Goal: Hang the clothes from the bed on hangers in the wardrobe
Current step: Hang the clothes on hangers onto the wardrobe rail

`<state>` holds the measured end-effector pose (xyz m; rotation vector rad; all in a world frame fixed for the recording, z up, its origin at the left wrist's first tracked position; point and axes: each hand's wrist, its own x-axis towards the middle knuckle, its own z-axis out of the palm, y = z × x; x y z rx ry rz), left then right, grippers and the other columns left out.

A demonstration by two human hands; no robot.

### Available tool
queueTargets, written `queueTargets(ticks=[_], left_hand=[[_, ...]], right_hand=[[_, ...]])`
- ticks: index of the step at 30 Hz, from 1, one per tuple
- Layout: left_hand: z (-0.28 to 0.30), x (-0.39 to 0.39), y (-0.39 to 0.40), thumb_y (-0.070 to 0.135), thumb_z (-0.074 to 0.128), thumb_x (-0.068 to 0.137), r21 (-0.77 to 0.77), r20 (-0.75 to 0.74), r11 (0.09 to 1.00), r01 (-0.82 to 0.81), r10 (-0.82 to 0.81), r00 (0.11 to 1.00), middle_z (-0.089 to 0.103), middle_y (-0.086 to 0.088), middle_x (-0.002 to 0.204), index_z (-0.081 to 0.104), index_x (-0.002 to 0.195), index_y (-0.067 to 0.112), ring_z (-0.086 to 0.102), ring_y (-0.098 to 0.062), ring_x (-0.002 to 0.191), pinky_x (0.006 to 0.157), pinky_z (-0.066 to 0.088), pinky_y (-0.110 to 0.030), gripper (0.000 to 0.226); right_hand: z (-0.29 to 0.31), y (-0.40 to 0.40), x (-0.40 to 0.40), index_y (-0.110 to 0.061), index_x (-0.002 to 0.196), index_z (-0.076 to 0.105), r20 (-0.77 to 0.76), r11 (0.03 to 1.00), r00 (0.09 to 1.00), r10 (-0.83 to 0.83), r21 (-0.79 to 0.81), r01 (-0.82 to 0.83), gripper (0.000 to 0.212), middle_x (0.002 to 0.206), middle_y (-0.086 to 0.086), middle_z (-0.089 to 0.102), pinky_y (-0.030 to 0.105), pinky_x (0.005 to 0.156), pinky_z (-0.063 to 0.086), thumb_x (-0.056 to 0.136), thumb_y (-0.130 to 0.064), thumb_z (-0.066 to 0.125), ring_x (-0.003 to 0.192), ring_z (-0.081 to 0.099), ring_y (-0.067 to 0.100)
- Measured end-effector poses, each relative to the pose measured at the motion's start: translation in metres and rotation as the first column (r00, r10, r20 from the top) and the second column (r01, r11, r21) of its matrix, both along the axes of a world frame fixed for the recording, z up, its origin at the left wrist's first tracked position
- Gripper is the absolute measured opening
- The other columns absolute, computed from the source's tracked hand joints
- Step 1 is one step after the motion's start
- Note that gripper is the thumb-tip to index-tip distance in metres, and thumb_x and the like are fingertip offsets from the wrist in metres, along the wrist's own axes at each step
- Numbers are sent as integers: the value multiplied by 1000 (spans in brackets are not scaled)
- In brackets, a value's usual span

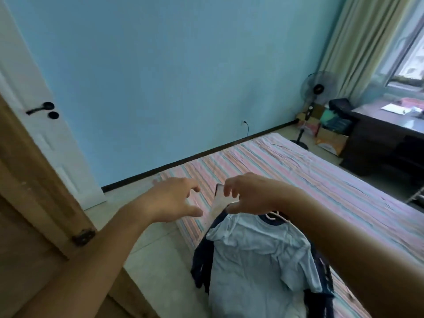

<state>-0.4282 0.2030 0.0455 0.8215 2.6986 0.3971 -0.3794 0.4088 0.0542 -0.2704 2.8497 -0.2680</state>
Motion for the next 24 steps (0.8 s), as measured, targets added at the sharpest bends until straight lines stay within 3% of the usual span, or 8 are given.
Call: queueTargets(ticks=[3, 8, 12, 19, 24], left_hand=[[-6, -8, 43, 48, 73, 82, -11, -20, 998, 67, -67, 998, 59, 2, 130, 51, 136, 26, 58, -15, 110, 94, 48, -31, 63], [-26, -28, 113, 46, 72, 84, -1, 0, 990, 141, -141, 990, 61, 1, 127, 53, 135, 23, 59, -17, 110, 90, 48, -31, 59], [-54, -52, 162, 42, 71, 85, 7, 17, 989, 149, -149, 989, 61, 1, 113, 54, 133, 20, 58, -17, 98, 88, 49, -32, 55], [-120, -96, 229, 39, 64, 91, -28, 98, 993, 117, -114, 989, 60, -6, 121, 54, 131, 19, 60, -22, 101, 89, 50, -36, 46], [-172, -123, 275, 35, 60, 94, -122, 119, 975, 185, -171, 978, 65, -6, 114, 59, 122, 15, 61, -24, 100, 84, 50, -35, 35]], right_hand=[[-10, 38, 5, -22, 127, 55, 17, 997, 997, -71, 1, 71, 41, 122, -2, 59, 31, 84, 40, 92, -38, 67, 102, 47, 13], [-30, 100, 10, -18, 127, 56, -50, 979, 979, -199, 25, 201, 40, 120, 0, 60, 32, 84, 43, 92, -34, 64, 110, 53, 20], [-50, 149, 6, -14, 121, 60, -16, 958, 958, -287, -3, 287, 34, 115, 3, 62, 36, 88, 49, 92, -32, 64, 102, 55, 20], [-100, 230, -15, -17, 119, 59, -10, 911, 911, -413, -1, 413, 30, 112, 1, 63, 39, 83, 53, 92, -30, 61, 100, 58, 22], [-159, 273, -41, -18, 109, 62, 16, 861, 863, -506, -62, 506, 23, 104, 2, 65, 38, 78, 54, 89, -28, 61, 92, 60, 23]])
